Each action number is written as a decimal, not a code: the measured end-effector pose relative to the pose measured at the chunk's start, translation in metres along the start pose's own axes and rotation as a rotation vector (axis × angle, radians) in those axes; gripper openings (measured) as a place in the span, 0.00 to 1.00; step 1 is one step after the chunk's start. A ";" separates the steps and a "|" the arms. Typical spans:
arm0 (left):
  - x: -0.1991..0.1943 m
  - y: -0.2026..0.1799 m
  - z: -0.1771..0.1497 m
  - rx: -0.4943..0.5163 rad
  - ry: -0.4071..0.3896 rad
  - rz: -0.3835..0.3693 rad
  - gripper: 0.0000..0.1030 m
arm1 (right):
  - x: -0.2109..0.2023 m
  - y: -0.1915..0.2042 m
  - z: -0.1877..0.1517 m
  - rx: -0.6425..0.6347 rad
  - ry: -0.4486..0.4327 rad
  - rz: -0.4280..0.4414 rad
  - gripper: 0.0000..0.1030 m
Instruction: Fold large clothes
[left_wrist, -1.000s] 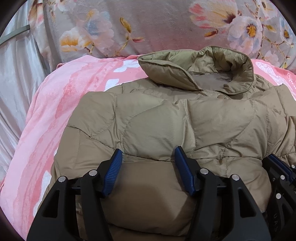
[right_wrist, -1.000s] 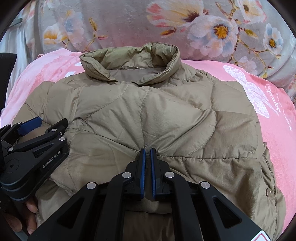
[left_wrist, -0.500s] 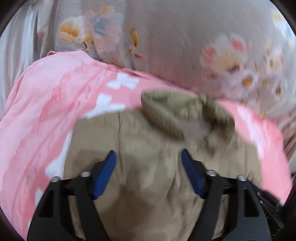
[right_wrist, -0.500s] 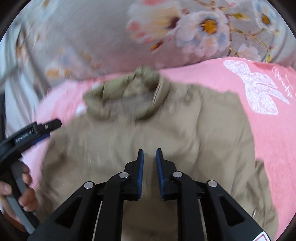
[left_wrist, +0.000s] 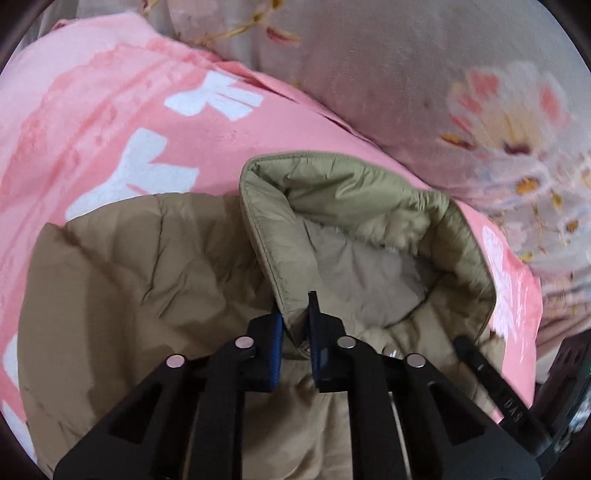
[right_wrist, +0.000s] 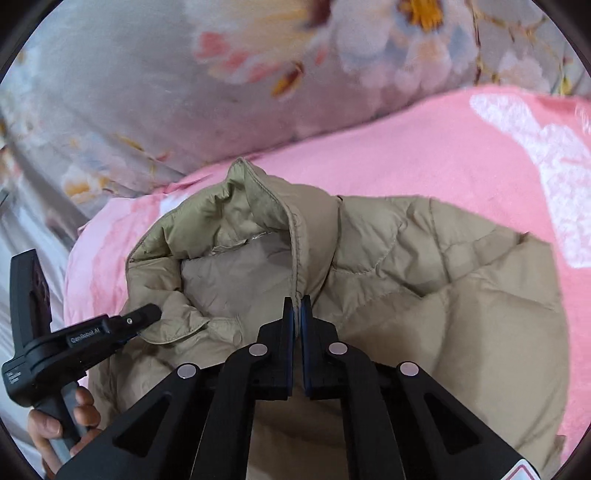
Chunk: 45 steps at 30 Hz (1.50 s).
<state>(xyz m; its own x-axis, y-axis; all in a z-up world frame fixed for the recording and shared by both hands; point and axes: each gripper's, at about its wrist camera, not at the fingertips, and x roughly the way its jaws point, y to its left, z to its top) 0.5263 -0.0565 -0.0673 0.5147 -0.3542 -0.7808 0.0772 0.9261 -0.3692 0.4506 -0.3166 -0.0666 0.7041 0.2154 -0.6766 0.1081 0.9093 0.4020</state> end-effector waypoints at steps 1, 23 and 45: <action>-0.006 0.001 -0.006 0.024 -0.019 0.005 0.08 | -0.006 0.001 -0.003 -0.020 -0.021 -0.005 0.03; 0.017 0.005 -0.043 0.200 -0.113 0.123 0.11 | 0.036 0.000 -0.032 -0.176 0.035 -0.203 0.02; 0.018 -0.001 -0.044 0.235 -0.122 0.158 0.11 | 0.036 -0.011 -0.027 -0.108 0.043 -0.124 0.04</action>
<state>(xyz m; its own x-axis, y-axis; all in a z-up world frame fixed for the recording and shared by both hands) 0.4977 -0.0691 -0.1035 0.6339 -0.1984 -0.7476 0.1760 0.9782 -0.1104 0.4553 -0.3089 -0.1118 0.6588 0.1122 -0.7439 0.1148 0.9622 0.2468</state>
